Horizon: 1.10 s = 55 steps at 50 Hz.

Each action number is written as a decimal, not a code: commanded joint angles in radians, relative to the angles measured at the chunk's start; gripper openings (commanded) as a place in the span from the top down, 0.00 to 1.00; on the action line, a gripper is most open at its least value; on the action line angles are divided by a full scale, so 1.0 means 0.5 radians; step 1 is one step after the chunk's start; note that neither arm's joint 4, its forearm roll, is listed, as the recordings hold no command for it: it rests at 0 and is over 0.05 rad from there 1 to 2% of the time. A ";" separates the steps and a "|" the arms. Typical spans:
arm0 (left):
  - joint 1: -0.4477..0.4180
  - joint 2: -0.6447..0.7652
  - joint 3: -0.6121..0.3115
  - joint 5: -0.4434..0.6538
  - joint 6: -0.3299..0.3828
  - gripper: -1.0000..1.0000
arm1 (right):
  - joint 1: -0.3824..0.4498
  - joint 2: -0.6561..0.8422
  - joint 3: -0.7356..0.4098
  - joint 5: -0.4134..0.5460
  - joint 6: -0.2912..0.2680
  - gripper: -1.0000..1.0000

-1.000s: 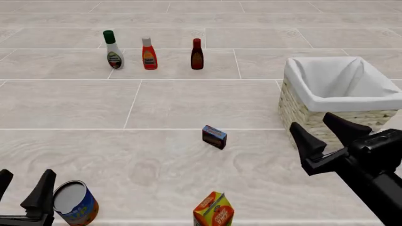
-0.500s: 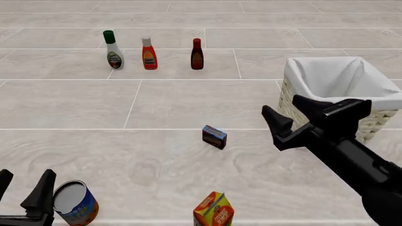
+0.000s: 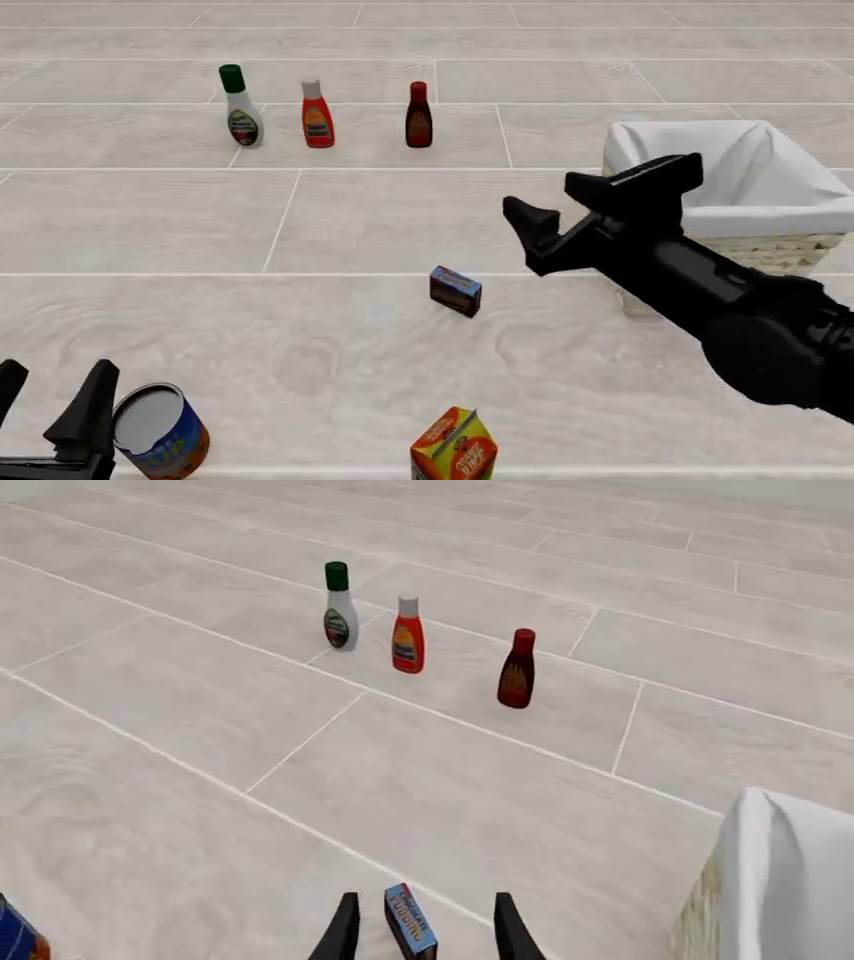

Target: Pick the chocolate pudding and place it in the basket.

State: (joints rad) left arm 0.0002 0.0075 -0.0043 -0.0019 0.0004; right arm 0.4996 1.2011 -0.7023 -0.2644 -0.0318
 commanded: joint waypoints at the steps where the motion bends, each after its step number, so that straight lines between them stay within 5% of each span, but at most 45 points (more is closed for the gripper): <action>1: 0.000 0.000 0.000 0.000 0.000 0.00 | 0.027 0.147 -0.179 0.143 0.019 0.00; 26: 0.001 0.000 0.000 0.000 -0.001 0.00 | -0.025 0.383 -0.484 0.457 0.016 0.00; 55: 0.000 0.000 0.000 0.000 -0.001 0.00 | -0.030 0.647 -0.583 0.467 -0.010 0.00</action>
State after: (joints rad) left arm 0.0003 0.0074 -0.0043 -0.0019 0.0004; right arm 0.4843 1.4806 -0.9790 -0.0302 -0.0351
